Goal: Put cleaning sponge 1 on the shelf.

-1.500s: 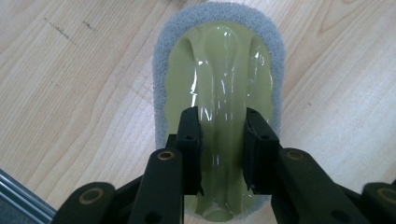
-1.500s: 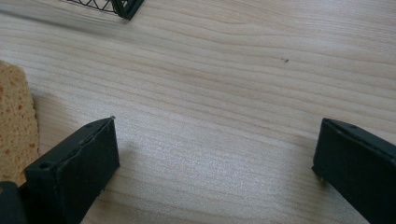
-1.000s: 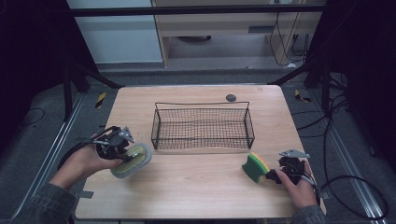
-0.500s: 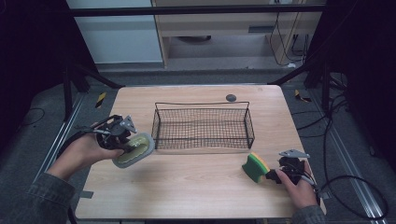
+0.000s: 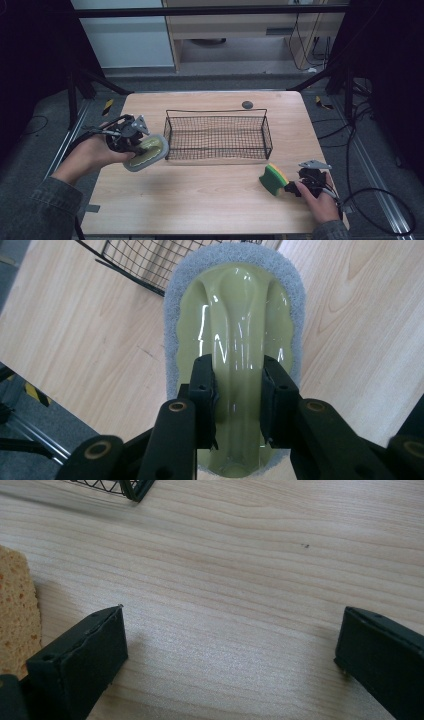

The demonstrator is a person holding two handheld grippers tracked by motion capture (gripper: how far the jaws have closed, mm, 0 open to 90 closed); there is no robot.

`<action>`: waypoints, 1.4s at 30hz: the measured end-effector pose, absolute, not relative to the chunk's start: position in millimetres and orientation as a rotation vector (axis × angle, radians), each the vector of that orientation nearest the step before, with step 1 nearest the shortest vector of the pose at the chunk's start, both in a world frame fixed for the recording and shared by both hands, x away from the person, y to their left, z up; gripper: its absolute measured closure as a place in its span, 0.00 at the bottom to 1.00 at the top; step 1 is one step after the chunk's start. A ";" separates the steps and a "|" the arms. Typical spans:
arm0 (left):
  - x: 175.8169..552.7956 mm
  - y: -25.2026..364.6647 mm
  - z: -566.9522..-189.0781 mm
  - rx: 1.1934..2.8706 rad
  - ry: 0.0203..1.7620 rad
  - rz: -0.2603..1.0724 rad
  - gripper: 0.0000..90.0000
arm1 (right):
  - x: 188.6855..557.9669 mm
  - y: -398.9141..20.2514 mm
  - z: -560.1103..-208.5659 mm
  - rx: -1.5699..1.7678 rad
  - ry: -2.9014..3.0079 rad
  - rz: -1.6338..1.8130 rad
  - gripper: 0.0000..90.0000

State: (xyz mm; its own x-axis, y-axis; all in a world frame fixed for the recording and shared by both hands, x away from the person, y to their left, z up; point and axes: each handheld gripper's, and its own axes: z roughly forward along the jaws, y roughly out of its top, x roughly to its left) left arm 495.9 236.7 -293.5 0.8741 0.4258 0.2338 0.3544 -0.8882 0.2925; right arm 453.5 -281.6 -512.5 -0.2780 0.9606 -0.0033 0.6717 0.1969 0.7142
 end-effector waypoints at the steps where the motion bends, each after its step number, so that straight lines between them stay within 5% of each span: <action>1: 496.5 235.7 -292.6 2.804 0.590 0.432 0.79 | 453.5 -281.6 -512.6 1.519 2.024 0.847 0.00; 42: 581.3 152.7 -263.2 2.842 0.258 0.545 0.79 | 453.8 -282.8 -513.8 1.500 2.029 0.867 0.01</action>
